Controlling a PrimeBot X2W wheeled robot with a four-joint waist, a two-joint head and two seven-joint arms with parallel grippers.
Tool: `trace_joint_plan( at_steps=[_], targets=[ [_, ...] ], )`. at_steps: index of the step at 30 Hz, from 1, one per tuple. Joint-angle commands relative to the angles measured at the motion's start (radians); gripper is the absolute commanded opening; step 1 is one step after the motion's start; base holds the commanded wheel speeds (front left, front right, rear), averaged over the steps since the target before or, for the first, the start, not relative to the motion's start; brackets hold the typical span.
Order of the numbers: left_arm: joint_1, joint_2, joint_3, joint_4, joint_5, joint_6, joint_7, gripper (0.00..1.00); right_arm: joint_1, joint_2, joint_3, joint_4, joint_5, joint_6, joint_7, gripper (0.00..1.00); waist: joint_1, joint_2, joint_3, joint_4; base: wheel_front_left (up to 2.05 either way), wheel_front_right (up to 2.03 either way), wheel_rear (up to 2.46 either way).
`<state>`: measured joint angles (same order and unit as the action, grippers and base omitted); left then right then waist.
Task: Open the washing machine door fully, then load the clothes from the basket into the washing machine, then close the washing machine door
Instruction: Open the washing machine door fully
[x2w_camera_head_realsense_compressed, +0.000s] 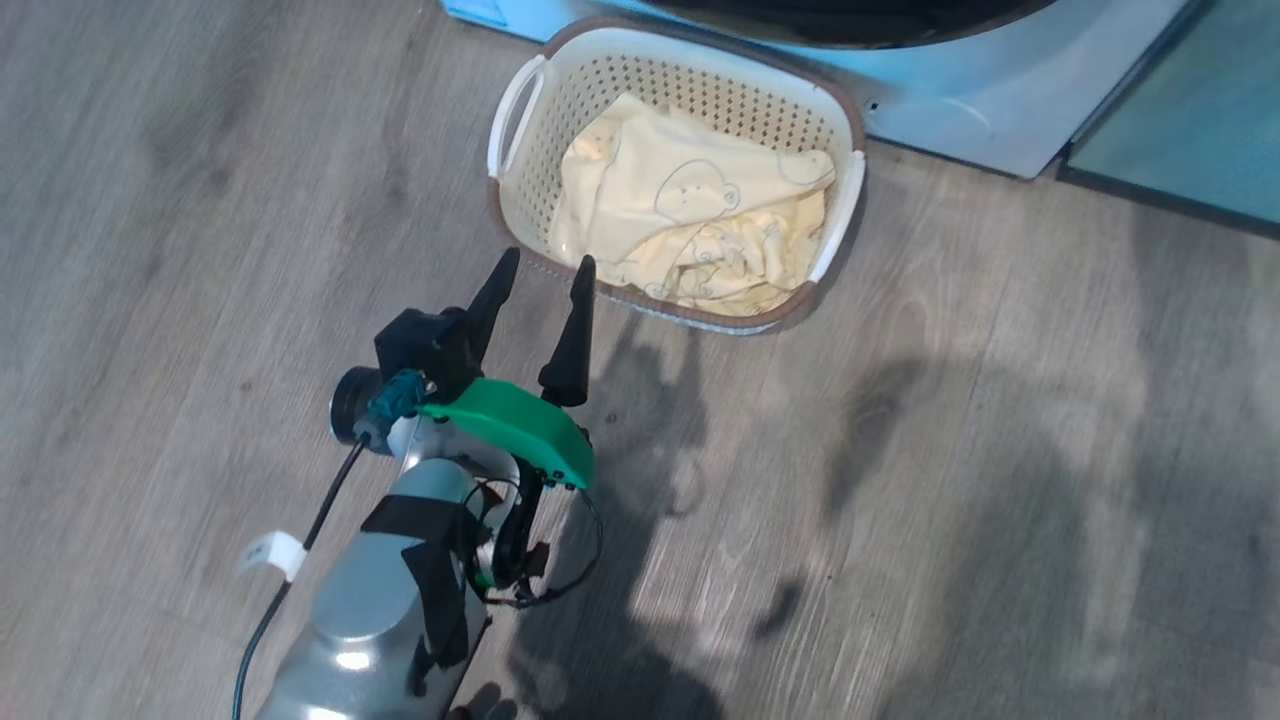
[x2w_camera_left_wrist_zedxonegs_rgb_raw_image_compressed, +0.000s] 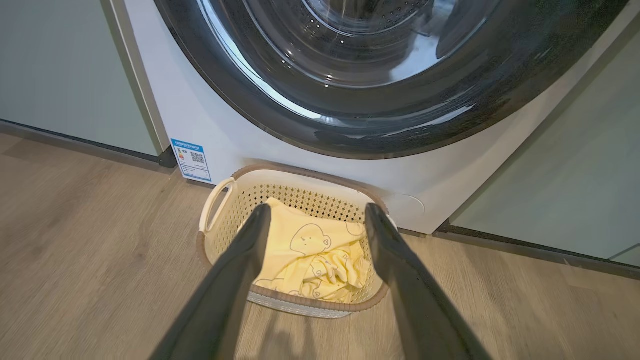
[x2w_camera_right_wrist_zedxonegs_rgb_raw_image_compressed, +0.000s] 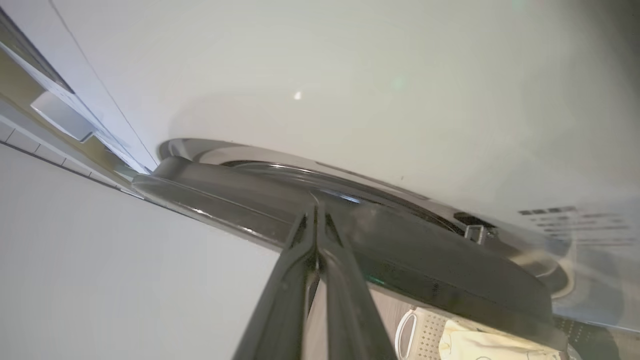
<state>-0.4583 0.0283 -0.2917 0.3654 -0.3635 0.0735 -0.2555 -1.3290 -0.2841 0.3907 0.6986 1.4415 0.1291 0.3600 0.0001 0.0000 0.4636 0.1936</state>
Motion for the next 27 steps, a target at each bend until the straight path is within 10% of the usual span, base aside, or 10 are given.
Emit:
trace_joint_plan(
  at_steps=[1, 27],
  targets=[
    [-0.022, 0.022, 0.028, -0.035, -0.007, 0.008, -0.006, 1.00, -0.054, 0.019, -0.002, -0.019, -0.002, 0.002, 0.008, 0.00, -0.0001, 0.0000, 0.009, 0.008, 0.00, 0.00, 0.00],
    [-0.038, 0.022, 0.016, -0.045, -0.023, 0.019, -0.006, 1.00, -0.138, 0.048, 0.070, 0.088, 0.042, 0.002, 0.148, 0.00, -0.0001, 0.0000, 0.028, 0.023, 0.00, 0.00, 0.00]
  ],
)
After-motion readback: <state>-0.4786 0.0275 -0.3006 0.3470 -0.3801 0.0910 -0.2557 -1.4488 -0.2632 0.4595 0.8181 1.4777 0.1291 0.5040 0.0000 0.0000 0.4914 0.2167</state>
